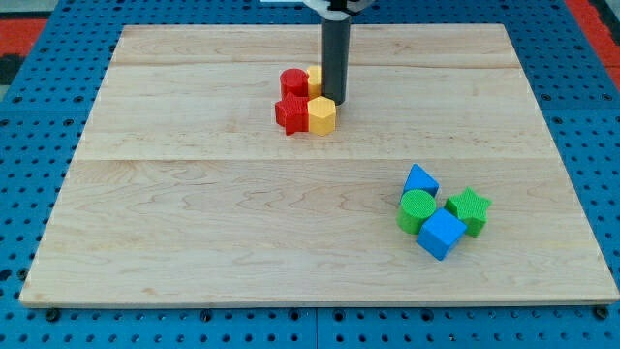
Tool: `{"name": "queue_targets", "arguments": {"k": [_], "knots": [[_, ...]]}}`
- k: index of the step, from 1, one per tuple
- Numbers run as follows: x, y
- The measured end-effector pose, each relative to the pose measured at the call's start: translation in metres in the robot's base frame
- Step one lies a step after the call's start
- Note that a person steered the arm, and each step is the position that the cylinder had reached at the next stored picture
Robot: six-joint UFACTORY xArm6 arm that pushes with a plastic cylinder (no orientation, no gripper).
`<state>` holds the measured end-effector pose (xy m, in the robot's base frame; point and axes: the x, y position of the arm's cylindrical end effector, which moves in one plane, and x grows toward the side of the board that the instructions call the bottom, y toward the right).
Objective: Push the red star towards bottom center
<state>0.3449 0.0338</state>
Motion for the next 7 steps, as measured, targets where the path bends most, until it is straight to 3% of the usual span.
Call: {"name": "queue_targets", "arguments": {"k": [2, 4, 5, 7], "knots": [[0.000, 0.023], [-0.053, 0.015], [-0.095, -0.027], [-0.031, -0.072]]}}
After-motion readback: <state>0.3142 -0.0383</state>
